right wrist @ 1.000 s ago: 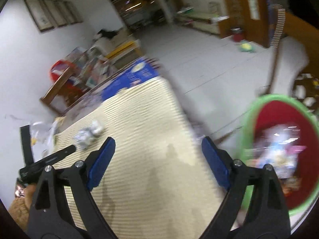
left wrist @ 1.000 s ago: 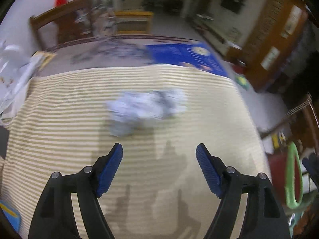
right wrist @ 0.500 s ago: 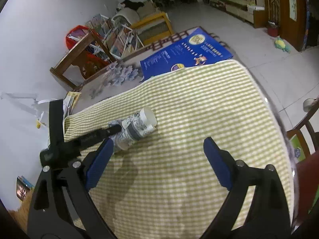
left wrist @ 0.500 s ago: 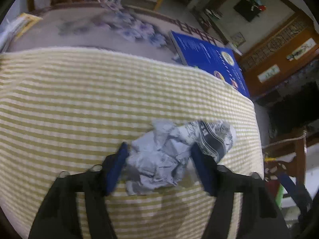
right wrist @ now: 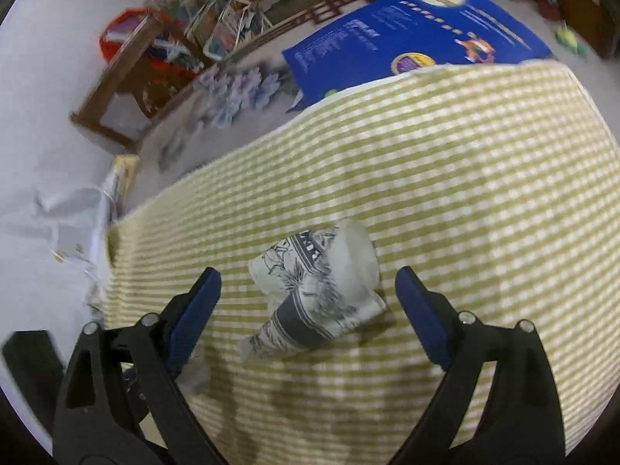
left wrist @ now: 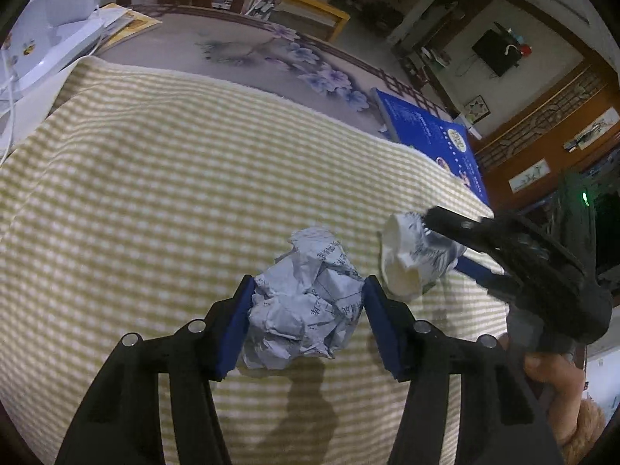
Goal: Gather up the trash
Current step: 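Grasp the crumpled foil with the left gripper while the right grasps the patterned paper cup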
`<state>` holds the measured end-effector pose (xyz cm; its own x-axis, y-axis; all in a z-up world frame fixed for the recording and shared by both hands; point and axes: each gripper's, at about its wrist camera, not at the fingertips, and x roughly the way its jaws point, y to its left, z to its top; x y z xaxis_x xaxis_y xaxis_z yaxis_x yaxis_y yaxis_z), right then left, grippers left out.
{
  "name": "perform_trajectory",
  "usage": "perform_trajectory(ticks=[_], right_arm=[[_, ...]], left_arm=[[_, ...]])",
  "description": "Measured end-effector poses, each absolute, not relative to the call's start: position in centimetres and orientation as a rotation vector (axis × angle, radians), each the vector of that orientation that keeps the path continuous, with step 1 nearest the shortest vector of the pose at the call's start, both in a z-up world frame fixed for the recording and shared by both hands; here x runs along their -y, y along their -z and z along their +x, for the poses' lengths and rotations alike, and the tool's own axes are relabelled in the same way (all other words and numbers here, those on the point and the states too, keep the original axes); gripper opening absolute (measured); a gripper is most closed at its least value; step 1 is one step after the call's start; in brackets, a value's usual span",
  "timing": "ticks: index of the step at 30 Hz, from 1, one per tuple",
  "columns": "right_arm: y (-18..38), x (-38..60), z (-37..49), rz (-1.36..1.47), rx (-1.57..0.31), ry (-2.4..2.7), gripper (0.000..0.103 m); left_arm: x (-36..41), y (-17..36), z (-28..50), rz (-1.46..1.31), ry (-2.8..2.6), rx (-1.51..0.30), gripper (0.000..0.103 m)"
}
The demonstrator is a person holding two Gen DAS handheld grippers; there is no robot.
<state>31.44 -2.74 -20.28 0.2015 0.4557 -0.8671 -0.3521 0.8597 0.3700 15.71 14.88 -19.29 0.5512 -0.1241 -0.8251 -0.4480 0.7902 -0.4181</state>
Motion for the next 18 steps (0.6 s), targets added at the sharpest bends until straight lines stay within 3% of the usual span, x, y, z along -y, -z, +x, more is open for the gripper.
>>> perform_trajectory(ticks=[2,5,18], right_arm=[[20.6,2.5,31.3,0.076,-1.255,-0.581,0.048],[19.8,4.1,30.7,0.144,-1.247,-0.622,0.036],[11.3,14.7,22.4,0.065,-1.050,-0.583,0.035]], left_arm=[[-14.6,19.6,15.7,-0.652,-0.205,-1.000,0.054],[-13.8,19.4,15.8,-0.637,-0.186,-1.003,0.054],[-7.6,14.6,14.8,-0.501,-0.062,-0.955,0.054]])
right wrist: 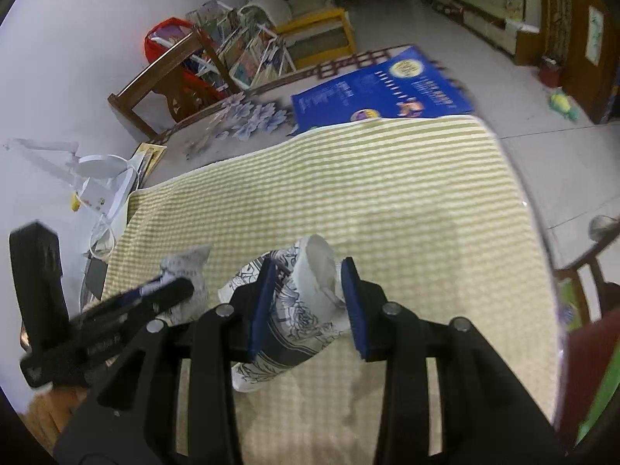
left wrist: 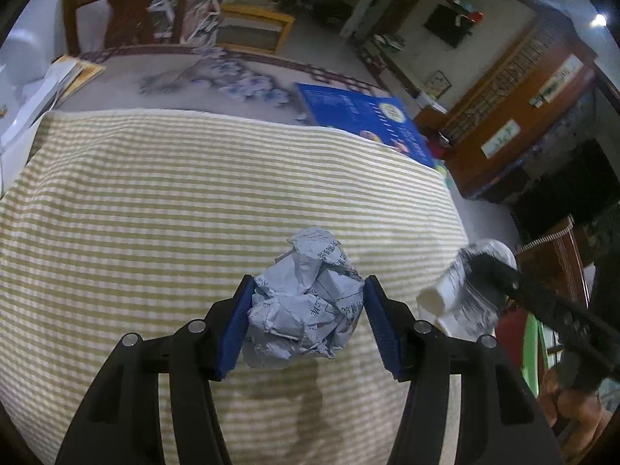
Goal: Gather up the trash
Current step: 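Grasp the crumpled foil with the left gripper while the right grasps the patterned paper cup, then carry the crumpled foil and paper cup over the red bucket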
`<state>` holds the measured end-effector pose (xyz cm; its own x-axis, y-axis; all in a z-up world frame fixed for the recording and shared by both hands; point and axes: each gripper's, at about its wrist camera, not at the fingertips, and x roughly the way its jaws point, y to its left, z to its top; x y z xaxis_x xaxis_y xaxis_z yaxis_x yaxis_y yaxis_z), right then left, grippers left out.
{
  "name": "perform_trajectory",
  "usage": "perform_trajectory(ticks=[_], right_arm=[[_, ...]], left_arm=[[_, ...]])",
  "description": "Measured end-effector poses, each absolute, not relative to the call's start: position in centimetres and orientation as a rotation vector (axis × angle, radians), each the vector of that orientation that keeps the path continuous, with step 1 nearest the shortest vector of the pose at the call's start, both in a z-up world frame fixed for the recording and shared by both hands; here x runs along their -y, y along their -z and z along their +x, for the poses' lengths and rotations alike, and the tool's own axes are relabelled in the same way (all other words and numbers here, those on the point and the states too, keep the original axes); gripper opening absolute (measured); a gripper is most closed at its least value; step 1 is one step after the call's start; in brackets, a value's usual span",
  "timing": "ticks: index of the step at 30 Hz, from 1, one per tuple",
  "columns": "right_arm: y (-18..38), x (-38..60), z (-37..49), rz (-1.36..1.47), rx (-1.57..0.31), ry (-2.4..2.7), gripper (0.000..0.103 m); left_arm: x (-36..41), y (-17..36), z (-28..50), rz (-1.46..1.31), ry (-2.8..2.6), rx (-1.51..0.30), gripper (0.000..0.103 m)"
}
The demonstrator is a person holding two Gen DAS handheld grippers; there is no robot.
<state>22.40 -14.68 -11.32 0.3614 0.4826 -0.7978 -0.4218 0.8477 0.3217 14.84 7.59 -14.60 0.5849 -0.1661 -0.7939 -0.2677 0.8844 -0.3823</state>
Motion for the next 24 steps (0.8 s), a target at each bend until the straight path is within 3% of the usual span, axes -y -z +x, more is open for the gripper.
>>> perform_trajectory(ticks=[24], right_arm=[[7.4,29.1,10.3,0.169,-0.911,-0.294,0.035]], left_arm=[[8.4,9.4,9.9,-0.260,0.252,-0.949,0.054]])
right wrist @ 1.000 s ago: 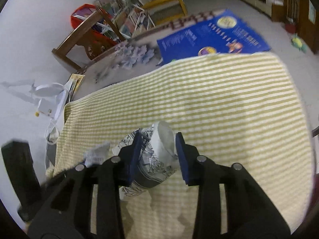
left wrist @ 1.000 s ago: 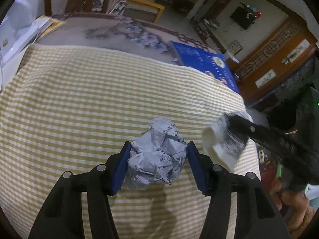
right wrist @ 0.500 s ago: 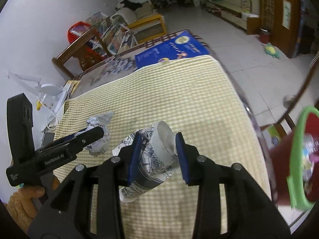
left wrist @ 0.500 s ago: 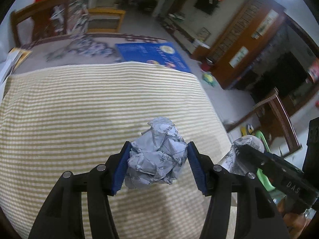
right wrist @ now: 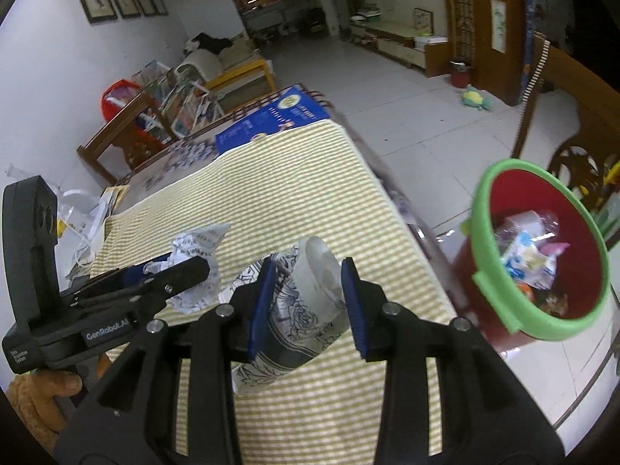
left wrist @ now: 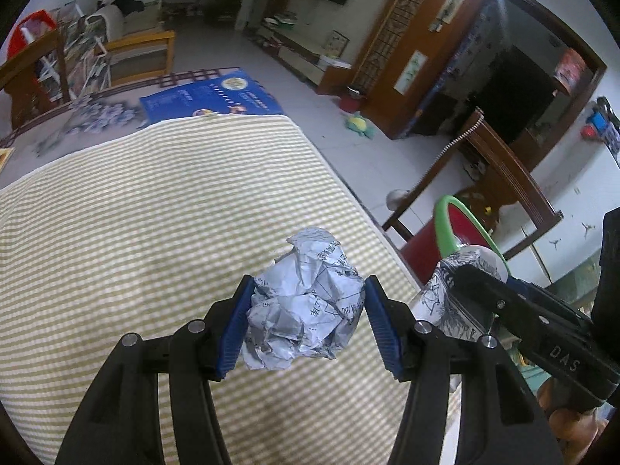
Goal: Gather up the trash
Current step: 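Carry the crumpled foil and paper cup over the red bucket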
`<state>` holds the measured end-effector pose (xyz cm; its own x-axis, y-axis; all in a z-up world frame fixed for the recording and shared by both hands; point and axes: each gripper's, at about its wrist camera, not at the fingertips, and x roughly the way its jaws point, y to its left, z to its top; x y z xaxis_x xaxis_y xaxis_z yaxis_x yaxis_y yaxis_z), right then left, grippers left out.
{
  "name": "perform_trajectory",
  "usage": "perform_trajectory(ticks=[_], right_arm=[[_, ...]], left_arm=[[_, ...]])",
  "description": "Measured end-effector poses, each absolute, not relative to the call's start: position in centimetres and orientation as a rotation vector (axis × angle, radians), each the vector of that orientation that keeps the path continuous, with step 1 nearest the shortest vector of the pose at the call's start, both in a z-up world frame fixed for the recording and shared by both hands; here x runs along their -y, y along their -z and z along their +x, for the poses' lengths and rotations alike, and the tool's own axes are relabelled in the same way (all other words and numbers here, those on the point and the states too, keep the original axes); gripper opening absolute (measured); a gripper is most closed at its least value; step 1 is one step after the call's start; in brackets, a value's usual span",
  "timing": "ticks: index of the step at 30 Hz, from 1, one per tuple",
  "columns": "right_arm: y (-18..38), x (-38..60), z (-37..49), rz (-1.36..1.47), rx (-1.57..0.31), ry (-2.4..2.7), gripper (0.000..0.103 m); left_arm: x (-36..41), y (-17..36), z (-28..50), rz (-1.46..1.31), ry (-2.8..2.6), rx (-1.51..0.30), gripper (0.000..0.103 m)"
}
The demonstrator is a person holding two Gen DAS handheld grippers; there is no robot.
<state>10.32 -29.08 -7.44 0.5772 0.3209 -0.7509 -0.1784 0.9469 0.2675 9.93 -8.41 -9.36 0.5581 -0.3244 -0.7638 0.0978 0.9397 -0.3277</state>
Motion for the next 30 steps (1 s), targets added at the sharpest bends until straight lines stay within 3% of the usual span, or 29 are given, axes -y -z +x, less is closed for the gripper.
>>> perform_trajectory(ticks=[30], right_arm=[[7.1,38.5,8.9,0.268,-0.872,-0.178,0.035]], left_arm=[[17.9,8.6,10.1,-0.150,0.352,-0.970,0.055]])
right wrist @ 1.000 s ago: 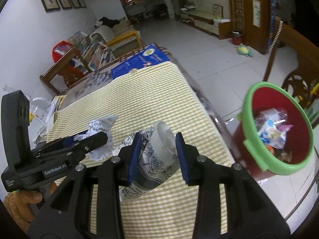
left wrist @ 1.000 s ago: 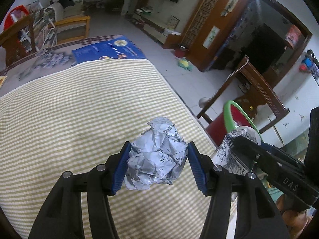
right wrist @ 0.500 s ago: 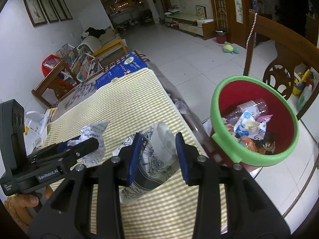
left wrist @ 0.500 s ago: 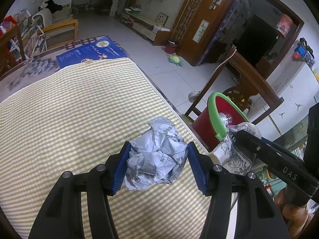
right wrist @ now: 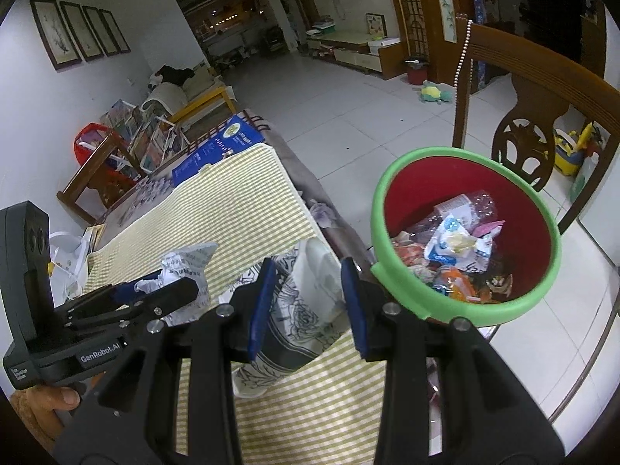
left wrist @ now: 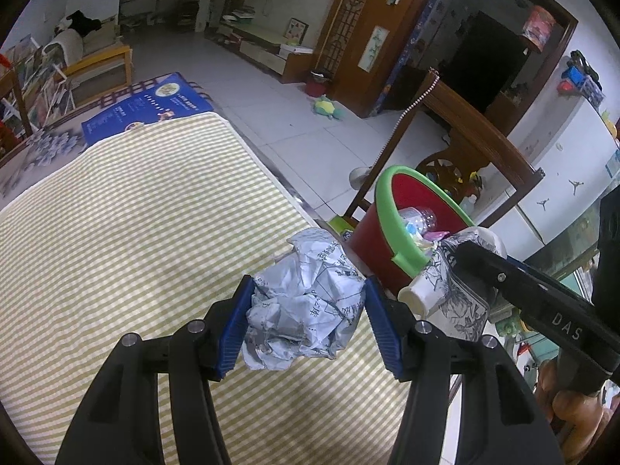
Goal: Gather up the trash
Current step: 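Carry the crumpled foil and paper cup over the red bucket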
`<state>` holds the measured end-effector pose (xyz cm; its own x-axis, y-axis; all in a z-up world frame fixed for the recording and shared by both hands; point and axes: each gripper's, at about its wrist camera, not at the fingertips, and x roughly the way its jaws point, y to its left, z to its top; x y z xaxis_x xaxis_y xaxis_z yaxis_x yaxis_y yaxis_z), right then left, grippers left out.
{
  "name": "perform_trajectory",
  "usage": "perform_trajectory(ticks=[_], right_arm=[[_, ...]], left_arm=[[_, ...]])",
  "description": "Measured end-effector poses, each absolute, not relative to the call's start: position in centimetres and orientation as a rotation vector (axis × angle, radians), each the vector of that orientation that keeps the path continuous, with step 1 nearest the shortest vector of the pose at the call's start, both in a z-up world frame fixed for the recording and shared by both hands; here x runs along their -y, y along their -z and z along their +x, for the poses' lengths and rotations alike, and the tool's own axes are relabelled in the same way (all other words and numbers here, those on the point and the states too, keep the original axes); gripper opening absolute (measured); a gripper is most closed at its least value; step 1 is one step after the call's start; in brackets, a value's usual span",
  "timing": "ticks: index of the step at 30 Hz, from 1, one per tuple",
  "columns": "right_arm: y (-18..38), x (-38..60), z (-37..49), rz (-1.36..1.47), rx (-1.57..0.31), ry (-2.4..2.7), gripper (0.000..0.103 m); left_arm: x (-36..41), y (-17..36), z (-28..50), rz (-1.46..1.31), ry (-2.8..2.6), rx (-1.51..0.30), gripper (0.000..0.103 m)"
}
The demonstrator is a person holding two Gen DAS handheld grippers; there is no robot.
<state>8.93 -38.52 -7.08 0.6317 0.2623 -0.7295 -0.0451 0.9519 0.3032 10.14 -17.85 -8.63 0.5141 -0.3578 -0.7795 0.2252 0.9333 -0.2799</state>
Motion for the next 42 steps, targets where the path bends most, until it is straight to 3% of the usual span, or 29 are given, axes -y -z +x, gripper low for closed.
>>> perform_trajectory(ticks=[42], right_arm=[[6.7,50.8,11.0,0.323,-0.833,-0.039,0.035]], left_arm=[[30.0,7.5,13.5,-0.078,0.468,-0.968,0.055]])
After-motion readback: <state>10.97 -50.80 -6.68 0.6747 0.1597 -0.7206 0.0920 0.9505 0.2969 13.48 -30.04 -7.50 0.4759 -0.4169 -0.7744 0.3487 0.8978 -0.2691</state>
